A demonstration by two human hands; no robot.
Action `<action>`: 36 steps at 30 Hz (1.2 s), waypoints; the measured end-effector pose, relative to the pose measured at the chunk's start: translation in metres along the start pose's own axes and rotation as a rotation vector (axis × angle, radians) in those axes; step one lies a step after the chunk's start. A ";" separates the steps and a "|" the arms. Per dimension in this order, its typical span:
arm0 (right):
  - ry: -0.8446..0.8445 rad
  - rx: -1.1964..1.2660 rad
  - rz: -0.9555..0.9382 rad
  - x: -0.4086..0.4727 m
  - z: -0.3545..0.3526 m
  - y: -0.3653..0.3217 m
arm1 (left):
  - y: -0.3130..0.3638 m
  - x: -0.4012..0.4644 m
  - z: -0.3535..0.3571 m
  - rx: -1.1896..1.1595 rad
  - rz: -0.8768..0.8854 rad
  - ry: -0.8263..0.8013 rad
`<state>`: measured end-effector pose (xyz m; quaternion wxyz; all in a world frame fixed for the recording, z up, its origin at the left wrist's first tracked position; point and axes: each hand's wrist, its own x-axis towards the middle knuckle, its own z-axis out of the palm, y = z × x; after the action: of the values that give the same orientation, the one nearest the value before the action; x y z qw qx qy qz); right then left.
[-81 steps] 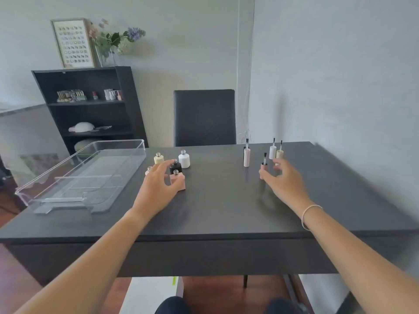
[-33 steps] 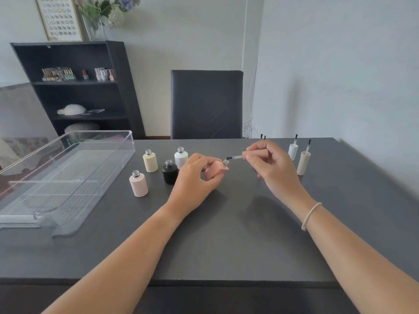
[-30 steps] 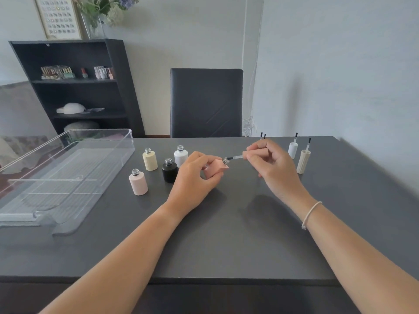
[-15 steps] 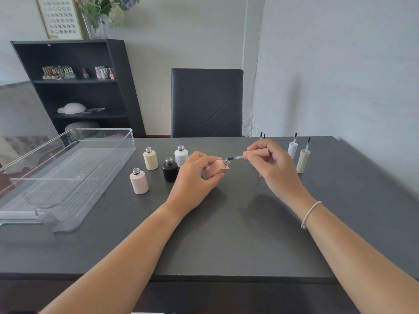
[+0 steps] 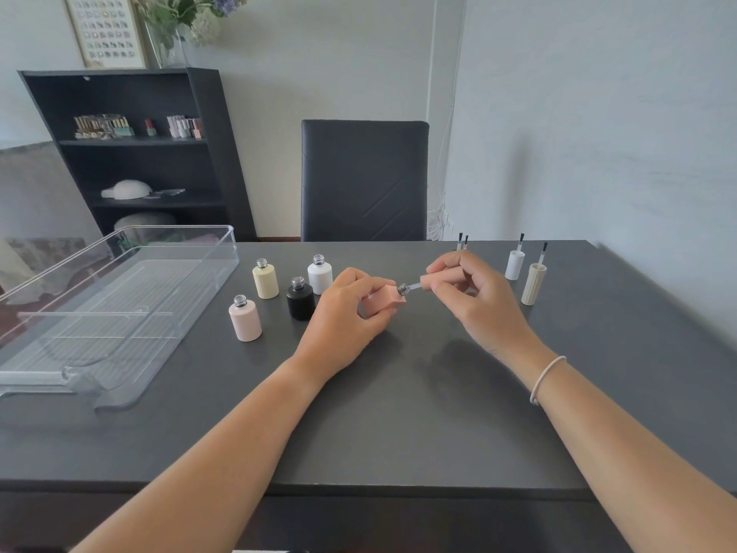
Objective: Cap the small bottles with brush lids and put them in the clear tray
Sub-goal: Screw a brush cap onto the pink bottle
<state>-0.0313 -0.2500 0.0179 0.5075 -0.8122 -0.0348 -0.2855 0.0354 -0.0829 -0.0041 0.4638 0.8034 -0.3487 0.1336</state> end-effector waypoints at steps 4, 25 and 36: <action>-0.072 -0.061 -0.037 -0.001 0.002 0.005 | 0.001 -0.002 0.002 0.022 0.020 -0.036; -0.176 -0.187 -0.080 0.001 0.003 0.012 | 0.002 -0.003 -0.001 0.005 0.054 -0.055; -0.189 -0.278 0.042 -0.001 0.000 0.013 | 0.003 -0.005 0.001 0.003 0.086 -0.039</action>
<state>-0.0273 -0.2561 0.0065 0.3903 -0.8985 -0.0257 -0.1993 0.0296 -0.0826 -0.0050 0.4494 0.7908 -0.3918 0.1384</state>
